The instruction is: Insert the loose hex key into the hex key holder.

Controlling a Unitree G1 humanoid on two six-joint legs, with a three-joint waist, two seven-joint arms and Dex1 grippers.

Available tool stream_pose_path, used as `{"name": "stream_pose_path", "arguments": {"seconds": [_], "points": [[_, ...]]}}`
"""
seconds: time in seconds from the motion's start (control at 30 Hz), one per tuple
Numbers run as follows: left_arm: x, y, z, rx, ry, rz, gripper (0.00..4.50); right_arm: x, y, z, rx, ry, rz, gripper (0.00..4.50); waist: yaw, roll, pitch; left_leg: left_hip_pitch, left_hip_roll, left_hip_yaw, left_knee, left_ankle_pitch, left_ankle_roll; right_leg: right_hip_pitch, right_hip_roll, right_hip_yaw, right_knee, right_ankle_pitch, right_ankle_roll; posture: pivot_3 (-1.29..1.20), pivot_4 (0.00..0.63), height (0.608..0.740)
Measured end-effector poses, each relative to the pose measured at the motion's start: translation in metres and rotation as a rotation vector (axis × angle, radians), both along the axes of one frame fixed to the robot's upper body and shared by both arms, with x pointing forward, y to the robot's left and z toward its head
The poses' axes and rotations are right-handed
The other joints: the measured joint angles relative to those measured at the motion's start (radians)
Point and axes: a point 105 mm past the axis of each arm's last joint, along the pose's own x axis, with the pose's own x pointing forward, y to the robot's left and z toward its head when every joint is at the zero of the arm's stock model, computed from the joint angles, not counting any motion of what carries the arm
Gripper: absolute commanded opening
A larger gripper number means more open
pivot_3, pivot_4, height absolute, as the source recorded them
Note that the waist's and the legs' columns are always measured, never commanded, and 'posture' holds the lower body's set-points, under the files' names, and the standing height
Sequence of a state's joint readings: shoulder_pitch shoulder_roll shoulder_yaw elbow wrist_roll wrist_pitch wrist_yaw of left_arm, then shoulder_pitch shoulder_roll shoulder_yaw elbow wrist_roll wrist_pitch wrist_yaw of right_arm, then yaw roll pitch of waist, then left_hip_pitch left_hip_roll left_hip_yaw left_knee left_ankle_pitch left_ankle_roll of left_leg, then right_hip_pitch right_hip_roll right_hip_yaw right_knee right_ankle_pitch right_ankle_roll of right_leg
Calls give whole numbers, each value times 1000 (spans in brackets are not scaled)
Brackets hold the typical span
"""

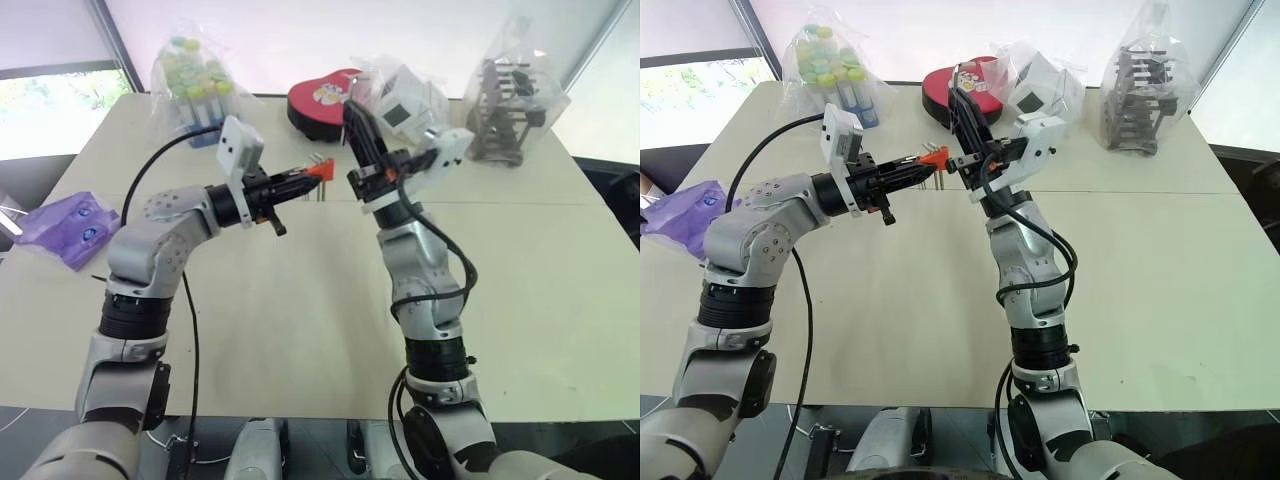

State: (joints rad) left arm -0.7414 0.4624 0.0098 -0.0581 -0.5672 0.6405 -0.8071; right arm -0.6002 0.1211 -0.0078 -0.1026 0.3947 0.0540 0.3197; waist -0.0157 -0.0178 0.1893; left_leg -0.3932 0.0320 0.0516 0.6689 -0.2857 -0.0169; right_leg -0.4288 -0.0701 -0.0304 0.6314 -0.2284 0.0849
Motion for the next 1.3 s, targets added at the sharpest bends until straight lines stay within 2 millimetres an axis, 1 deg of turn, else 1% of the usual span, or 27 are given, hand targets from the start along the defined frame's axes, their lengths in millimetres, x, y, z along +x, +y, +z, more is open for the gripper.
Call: {"name": "stream_pose_path", "arguments": {"seconds": [0.23,0.53,0.83,1.2,1.3], "points": [[0,0,0,6,-2,-4,0,2,1,-8,-17,-3,-28,44,0,0,0,0,0,0,0,0,0,0,0,0,0,0,0,0,150,740],[-1,-1,-1,7,-2,-7,0,0,8,-11,-34,-10,-15,44,0,0,0,0,0,0,0,0,0,0,0,0,0,0,0,0,150,740],[0,-2,-1,1,-1,3,0,-1,10,-15,-43,-6,-10,44,0,0,0,0,0,0,0,0,0,0,0,0,0,0,0,0,150,740],[-2,-4,2,4,-10,-5,0,5,10,-23,-53,10,-25,44,0,0,0,0,0,0,0,0,0,0,0,0,0,0,0,0,150,740],[-3,-4,1,3,-8,-6,0,6,9,-21,-50,3,-33,44,0,0,0,0,0,0,0,0,0,0,0,0,0,0,0,0,150,740]]}}
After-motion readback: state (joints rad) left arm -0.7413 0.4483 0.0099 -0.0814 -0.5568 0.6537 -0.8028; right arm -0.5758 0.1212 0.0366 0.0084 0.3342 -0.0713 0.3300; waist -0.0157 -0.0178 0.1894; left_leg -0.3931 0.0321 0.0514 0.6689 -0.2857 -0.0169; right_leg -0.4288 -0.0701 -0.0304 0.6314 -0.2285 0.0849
